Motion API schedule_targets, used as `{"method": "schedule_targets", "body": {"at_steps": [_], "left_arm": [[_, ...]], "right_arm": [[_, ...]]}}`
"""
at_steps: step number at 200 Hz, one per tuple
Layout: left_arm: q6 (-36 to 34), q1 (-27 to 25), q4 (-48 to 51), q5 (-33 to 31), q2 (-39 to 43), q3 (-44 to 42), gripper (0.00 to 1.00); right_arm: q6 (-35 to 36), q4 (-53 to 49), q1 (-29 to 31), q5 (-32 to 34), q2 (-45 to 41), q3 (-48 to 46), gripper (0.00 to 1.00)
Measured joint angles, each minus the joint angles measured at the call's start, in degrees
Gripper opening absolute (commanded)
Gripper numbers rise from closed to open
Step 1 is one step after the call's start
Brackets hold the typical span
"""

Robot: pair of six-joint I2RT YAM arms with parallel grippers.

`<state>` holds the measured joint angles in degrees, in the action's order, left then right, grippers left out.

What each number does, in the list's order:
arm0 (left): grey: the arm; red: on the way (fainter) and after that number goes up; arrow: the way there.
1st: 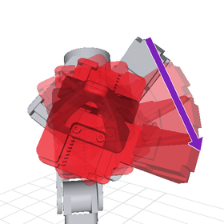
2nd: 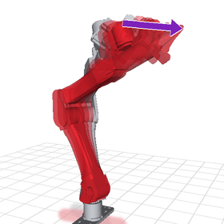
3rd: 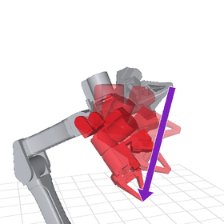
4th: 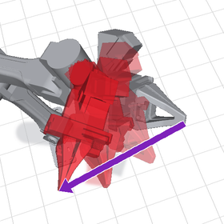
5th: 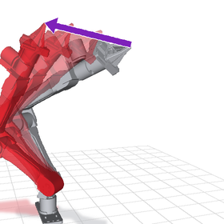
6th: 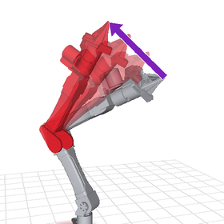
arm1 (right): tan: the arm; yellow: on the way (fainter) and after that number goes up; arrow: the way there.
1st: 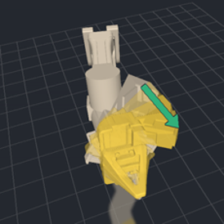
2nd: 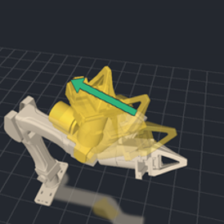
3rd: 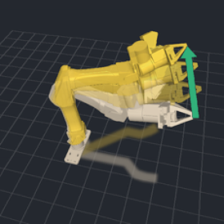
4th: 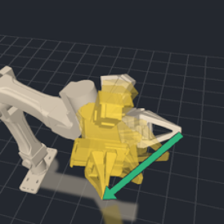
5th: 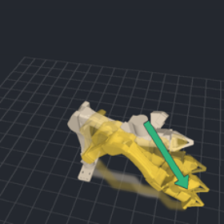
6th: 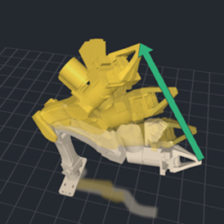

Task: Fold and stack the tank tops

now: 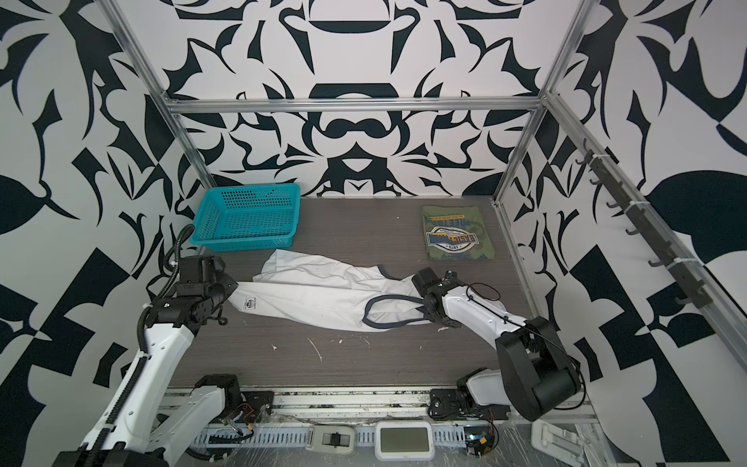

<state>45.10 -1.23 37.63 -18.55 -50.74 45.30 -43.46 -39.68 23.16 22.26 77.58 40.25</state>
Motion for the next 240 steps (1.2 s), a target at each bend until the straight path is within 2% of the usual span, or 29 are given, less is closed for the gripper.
{"method": "schedule_targets", "body": {"at_steps": [28,48,60,110,135,173,204,240], "left_arm": [[0.0,0.0,0.0,0.5,-0.4,0.0,0.00],[0.0,0.0,0.0,0.6,-0.4,0.0,0.00],[0.0,0.1,0.0,0.6,-0.4,0.0,0.00],[-0.1,0.1,1.9,1.2,-0.2,2.3,0.00],[-0.6,0.2,3.8,1.7,1.9,7.4,0.00],[-1.6,0.4,6.9,2.0,8.0,18.9,0.00],[-2.1,0.4,9.6,3.5,11.4,31.3,0.00],[-3.1,0.5,10.8,7.1,12.5,44.2,0.00]], "right_arm": [[0.4,1.1,-0.4,0.0,2.0,0.1,0.24],[0.5,1.5,-0.5,-0.3,3.0,0.0,0.07],[0.8,1.6,-0.5,-0.3,2.9,0.0,0.01],[1.5,-4.6,-0.5,2.0,-3.5,3.7,0.00],[2.7,-10.1,-0.5,5.3,-11.9,11.9,0.00],[5.6,-18.3,-0.5,9.6,-21.9,29.5,0.00],[8.8,-24.3,-0.5,10.2,-24.4,44.3,0.00],[12.4,-27.8,-0.5,9.3,-23.3,59.6,0.00]]}}
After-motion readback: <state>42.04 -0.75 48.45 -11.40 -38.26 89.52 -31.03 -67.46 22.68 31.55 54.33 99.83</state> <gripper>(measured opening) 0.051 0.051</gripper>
